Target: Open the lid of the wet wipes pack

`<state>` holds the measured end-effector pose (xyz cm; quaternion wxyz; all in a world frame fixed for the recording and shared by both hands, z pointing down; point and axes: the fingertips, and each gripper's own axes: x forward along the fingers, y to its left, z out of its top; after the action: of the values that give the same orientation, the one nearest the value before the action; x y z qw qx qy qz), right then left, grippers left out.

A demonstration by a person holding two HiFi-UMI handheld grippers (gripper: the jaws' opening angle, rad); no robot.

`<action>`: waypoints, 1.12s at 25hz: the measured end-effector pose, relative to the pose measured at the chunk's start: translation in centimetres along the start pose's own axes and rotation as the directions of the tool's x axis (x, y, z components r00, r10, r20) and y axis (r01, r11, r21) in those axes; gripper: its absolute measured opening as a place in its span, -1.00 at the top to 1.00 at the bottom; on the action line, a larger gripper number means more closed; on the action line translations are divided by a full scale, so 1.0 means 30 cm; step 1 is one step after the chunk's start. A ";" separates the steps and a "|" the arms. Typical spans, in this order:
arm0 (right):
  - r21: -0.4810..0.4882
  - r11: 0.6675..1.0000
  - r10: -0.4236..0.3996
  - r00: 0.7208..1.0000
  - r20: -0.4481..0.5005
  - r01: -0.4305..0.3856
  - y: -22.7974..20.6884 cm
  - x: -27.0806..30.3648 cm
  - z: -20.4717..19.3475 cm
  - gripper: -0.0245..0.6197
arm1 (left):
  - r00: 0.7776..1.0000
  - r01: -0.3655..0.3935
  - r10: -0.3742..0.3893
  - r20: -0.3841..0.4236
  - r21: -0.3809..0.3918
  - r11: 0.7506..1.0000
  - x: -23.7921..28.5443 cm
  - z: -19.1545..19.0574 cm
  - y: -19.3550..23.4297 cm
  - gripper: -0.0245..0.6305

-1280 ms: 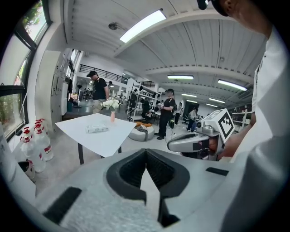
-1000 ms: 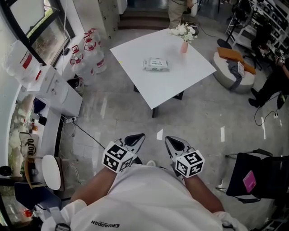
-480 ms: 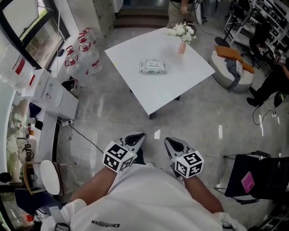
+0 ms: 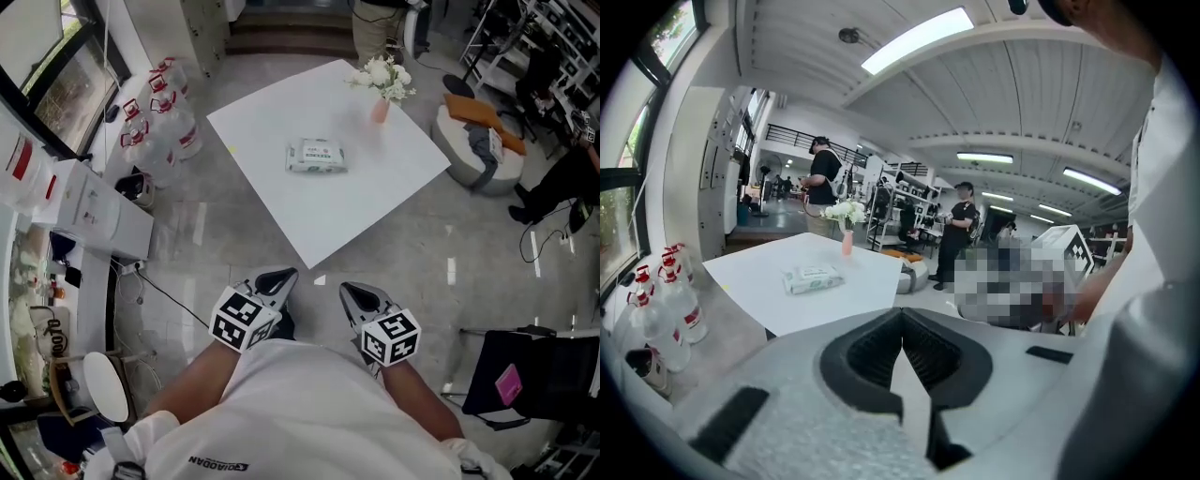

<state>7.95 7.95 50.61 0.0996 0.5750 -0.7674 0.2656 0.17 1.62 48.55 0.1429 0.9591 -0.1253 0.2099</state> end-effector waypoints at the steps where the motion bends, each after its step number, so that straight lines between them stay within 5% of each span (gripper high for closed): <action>1: -0.008 1.000 -0.005 1.000 0.001 0.005 -0.013 0.026 0.032 0.90 | 1.000 -0.001 0.001 0.004 0.001 1.000 0.011 0.026 0.038 0.91; 12: -0.037 0.994 -0.099 0.994 0.054 0.101 -0.162 0.306 0.346 0.90 | 0.997 0.056 -0.060 0.043 0.082 0.995 0.132 0.274 0.395 0.91; 28: -0.023 0.989 -0.142 0.989 0.040 0.143 -0.278 0.487 0.439 0.90 | 0.995 0.103 -0.104 0.003 0.082 0.991 0.250 0.303 0.582 0.91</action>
<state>13.10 -12.69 48.69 0.1109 0.6321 -0.7294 0.2369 4.85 -18.91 47.80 0.1135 0.9701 -0.0672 0.2037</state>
